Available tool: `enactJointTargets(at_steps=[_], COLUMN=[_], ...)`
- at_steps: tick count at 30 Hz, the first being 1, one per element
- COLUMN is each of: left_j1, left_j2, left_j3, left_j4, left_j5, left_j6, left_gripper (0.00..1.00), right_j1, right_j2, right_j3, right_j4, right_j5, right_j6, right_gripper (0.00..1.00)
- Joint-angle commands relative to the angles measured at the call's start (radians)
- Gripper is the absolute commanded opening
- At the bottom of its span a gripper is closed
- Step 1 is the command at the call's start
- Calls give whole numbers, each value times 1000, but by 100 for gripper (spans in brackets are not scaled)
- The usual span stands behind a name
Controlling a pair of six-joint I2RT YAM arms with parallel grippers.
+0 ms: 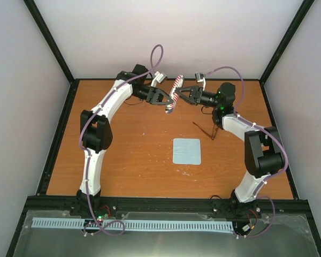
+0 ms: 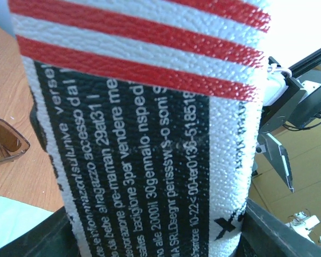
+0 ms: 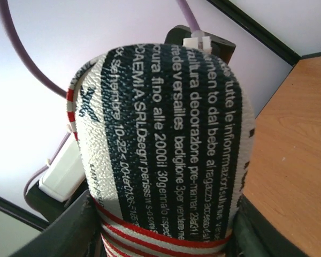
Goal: Organize the sunglasses
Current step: Open the sunglasses case.
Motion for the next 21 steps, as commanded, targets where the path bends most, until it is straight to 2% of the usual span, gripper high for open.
enactJointTargets(at_steps=[1,2,3,5,6,12,21], left_j1=[-6,-6,-6,-6,-6,-1,30], left_j2=[-47,-48,-50,-53,-57,-91,-100], left_j3=[35,36,34,35,34,-12,-62], left_j4=[36,36,37,33,31,75,91], left_j5=[75,67,52,8,-9,-164,-290], left_j6=[8,7,3,5,6,8,47], left_gripper=[42,46,60,96,99,100,100], right_j1=[28,28,28,27,26,28,26], right_j2=[-16,-20,-25,-38,-46,-76,-103], right_j3=[12,12,14,25,32,72,107], right_j4=[-120,-137,-164,-245,-288,-481,-610], right_j5=[-48,-43,-35,-25,-19,-15,-17], right_j6=[-73,-83,-103,-167,-199,-321,-396], right_gripper=[29,23,20,18,18,17,16])
